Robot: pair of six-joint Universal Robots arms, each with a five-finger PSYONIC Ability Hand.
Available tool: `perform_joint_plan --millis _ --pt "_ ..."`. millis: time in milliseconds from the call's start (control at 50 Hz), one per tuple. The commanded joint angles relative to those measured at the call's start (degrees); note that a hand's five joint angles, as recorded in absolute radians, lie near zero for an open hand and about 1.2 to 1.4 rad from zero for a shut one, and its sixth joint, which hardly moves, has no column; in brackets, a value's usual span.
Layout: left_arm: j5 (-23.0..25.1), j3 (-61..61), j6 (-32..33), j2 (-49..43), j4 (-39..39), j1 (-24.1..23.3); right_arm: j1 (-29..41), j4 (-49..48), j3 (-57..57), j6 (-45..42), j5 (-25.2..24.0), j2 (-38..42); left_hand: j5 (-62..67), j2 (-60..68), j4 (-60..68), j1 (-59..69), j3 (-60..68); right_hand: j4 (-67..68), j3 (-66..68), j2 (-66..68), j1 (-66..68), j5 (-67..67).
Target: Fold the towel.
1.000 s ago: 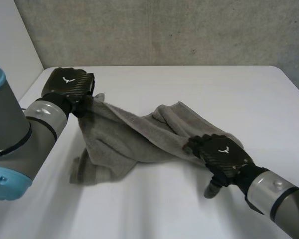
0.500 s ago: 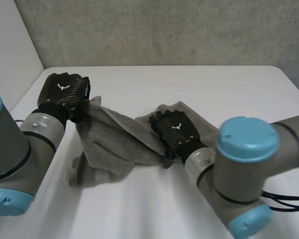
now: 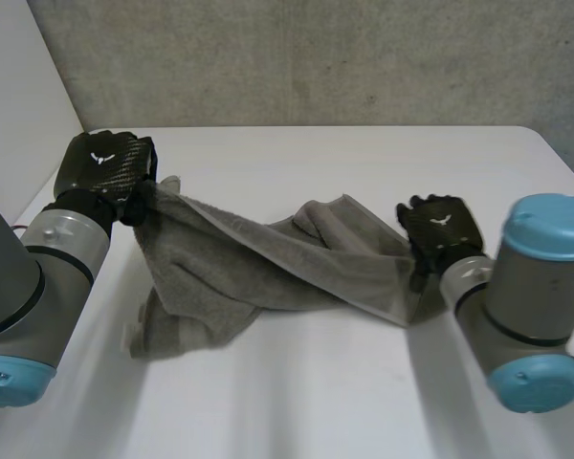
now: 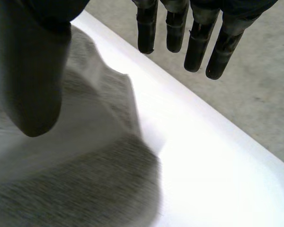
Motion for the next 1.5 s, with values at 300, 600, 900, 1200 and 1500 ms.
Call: perform_joint_plan --millis 300,600,900,1200,1500 --pt "0.18 -0.17 -2.38 -0.79 0.00 0.10 -8.00 7.43 4.11 0.43 -13.76 -0.52 11.85 10.28 10.20 13.90 10.30 13.57 13.36 14.04 13.04 12.31" --pt "0.26 -0.53 -2.38 -0.79 0.00 0.10 -8.52 7.10 3.59 0.79 -16.58 1.58 11.85 10.28 10.20 13.90 10.30 15.09 14.89 15.57 14.57 13.83" --pt "0.27 -0.44 -2.29 0.52 0.09 0.01 -9.05 4.37 0.43 -0.09 -15.79 -3.38 11.85 10.28 10.20 13.90 10.30 61.96 61.76 62.44 61.44 60.70" --pt "0.53 5.44 -1.24 19.86 -3.58 0.45 -15.90 43.62 -23.82 -8.84 -28.09 -23.12 11.85 10.28 10.20 13.90 10.30 61.96 61.76 62.44 61.44 60.70" --pt "0.70 7.47 8.43 -0.44 -10.46 0.54 -11.34 55.26 -29.46 -25.75 -23.70 -7.30 11.85 10.28 10.20 13.90 10.30 61.96 61.76 62.44 61.44 60.70"
